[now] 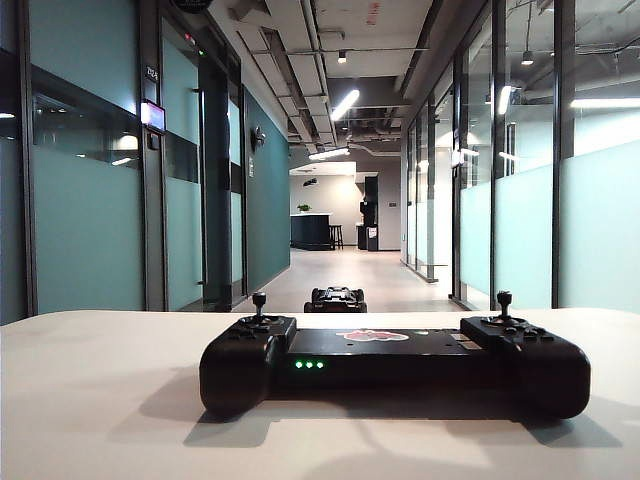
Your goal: Push the left joystick on the remote control sitting on the white table forward to make the robot dog walk in a straight line until it approaches the door.
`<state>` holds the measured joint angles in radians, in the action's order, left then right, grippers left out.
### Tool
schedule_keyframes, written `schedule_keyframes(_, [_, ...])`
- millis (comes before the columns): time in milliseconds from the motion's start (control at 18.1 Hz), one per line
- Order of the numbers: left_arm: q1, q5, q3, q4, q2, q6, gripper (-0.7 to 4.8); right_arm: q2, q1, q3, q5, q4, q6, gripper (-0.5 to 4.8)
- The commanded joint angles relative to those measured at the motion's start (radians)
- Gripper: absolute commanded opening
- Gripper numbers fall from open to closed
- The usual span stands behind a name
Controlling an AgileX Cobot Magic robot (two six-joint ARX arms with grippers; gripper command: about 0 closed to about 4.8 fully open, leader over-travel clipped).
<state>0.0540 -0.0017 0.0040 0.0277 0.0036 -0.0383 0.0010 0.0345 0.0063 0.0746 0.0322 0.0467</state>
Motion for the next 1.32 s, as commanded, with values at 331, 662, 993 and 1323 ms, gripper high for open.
schedule_keyframes(331, [0.0,0.003,0.003,0.022,0.0,0.074,-0.06,-0.003,0.0,-0.005,-0.002,0.023,-0.003,-0.01])
schedule_keyframes(662, [0.0,0.01,0.066,0.029,0.004,-0.041,-0.06,0.008,0.0,0.116,-0.002,-0.044,-0.002,-0.02])
schedule_keyframes(993, [-0.002,0.151,0.257,-0.034,0.17,-0.093,-0.06,0.198,0.025,0.323,-0.085,-0.112,-0.002,-0.03])
schedule_keyframes(1323, [-0.085,0.23,0.401,-0.066,0.35,-0.093,-0.05,0.414,0.161,0.467,-0.075,-0.16,-0.002,-0.04])
